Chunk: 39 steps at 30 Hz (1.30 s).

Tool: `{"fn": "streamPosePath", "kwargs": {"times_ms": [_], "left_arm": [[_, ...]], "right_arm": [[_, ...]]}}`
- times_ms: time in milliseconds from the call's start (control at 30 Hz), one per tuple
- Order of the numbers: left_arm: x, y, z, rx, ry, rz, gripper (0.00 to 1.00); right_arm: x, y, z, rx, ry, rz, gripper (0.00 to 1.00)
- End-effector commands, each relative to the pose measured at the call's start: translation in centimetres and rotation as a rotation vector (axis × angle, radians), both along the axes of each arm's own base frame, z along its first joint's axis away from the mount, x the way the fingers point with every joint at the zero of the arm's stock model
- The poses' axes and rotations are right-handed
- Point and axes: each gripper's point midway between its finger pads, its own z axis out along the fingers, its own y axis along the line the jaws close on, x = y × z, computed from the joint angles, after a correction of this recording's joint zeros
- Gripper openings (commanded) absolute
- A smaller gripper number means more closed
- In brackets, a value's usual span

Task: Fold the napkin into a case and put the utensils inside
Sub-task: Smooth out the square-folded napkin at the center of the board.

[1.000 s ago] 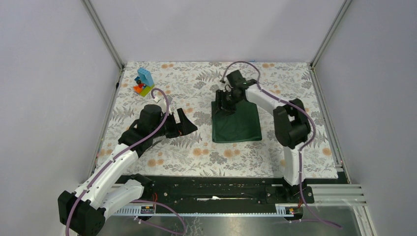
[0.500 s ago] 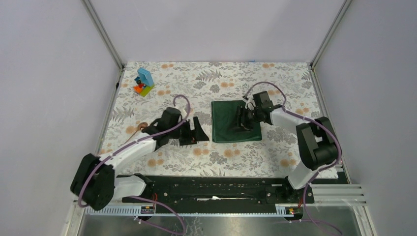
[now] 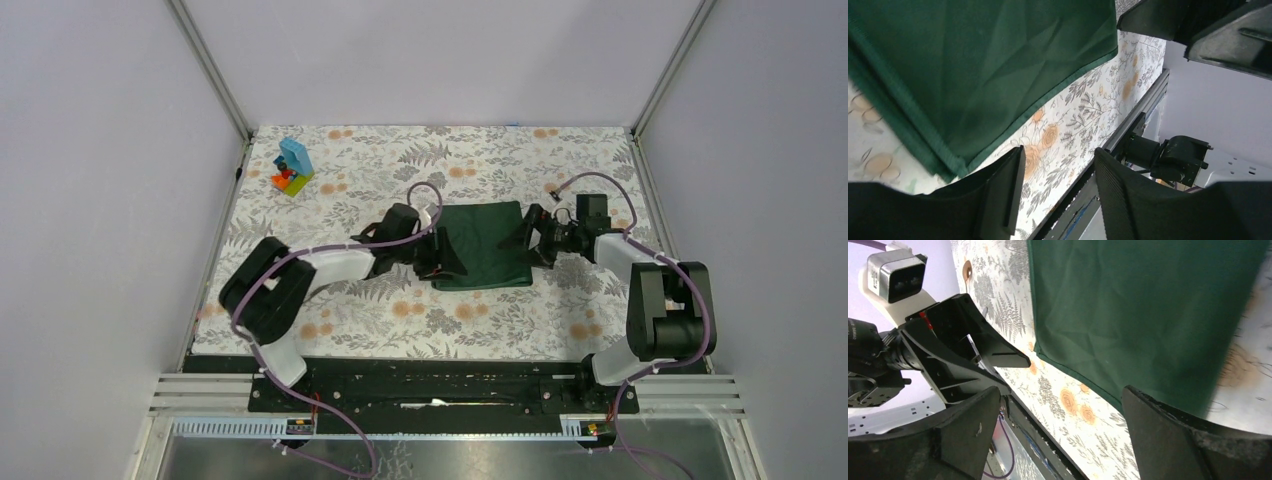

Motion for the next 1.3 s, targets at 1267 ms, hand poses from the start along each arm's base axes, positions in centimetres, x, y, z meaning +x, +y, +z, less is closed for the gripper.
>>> {"fn": "streamPosePath", "kwargs": {"times_ms": [1267], "left_arm": [[18.9,-0.3,1.0,-0.084,-0.128,0.189,0.63]], "right_arm": [[17.0,-2.6,2.1,0.241,-0.103,-0.228,1.00]]}}
